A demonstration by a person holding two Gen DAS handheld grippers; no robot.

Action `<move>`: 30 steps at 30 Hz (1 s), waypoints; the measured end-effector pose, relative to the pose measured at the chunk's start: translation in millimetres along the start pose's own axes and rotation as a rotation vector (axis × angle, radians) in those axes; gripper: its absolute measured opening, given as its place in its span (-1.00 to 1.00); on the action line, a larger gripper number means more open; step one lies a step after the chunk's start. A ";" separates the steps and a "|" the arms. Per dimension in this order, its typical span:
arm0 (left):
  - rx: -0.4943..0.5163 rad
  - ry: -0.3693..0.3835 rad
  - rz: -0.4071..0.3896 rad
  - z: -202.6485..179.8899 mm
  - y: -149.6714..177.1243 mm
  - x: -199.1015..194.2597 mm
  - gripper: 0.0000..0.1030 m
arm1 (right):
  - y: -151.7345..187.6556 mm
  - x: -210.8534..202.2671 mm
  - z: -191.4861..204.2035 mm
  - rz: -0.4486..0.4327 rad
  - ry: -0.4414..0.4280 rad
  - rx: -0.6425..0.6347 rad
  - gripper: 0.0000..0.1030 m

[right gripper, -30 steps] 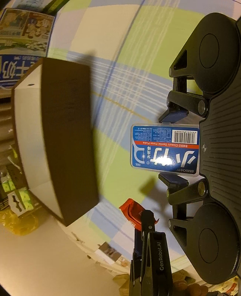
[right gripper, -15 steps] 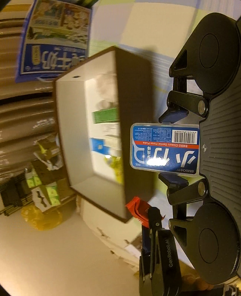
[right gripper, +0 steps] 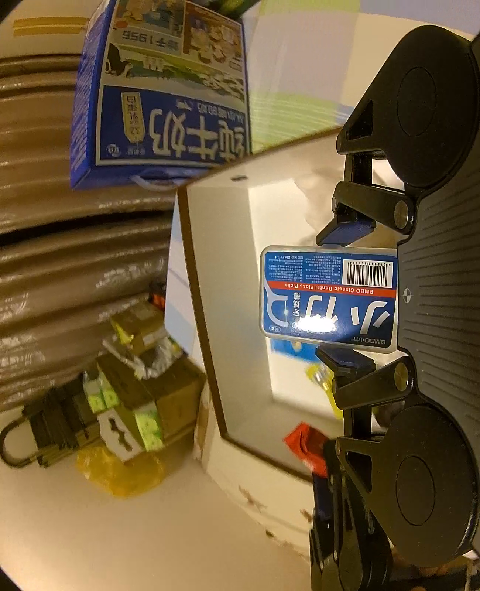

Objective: Organize objects
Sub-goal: 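Open the left tool to drop the packet while the right tool releases the case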

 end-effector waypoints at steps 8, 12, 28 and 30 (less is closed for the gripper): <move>0.028 -0.029 0.055 14.9 -20.6 54.8 -0.33 | -18.7 46.4 -19.9 0.035 0.080 -0.001 0.06; 0.033 -0.033 0.076 20.7 -26.1 76.2 -0.33 | -23.0 61.9 -23.9 0.044 0.103 -0.010 0.06; 0.120 -0.041 0.023 16.5 -46.8 96.7 -0.07 | -31.0 74.8 -28.7 0.031 0.147 -0.051 0.06; 0.123 -0.032 0.014 15.9 -47.6 96.0 0.07 | -32.3 75.2 -29.2 0.028 0.150 -0.050 0.06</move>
Point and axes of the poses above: each gripper's, at about its wrist camera, not at the fingertips, and x roughly the way its jaws point, z to its left, y to its underside, the point moved 4 cm from there along x, roughly the way its jaws point, and after that the axes turned 9 degrees about x, right-handed, at the moved point
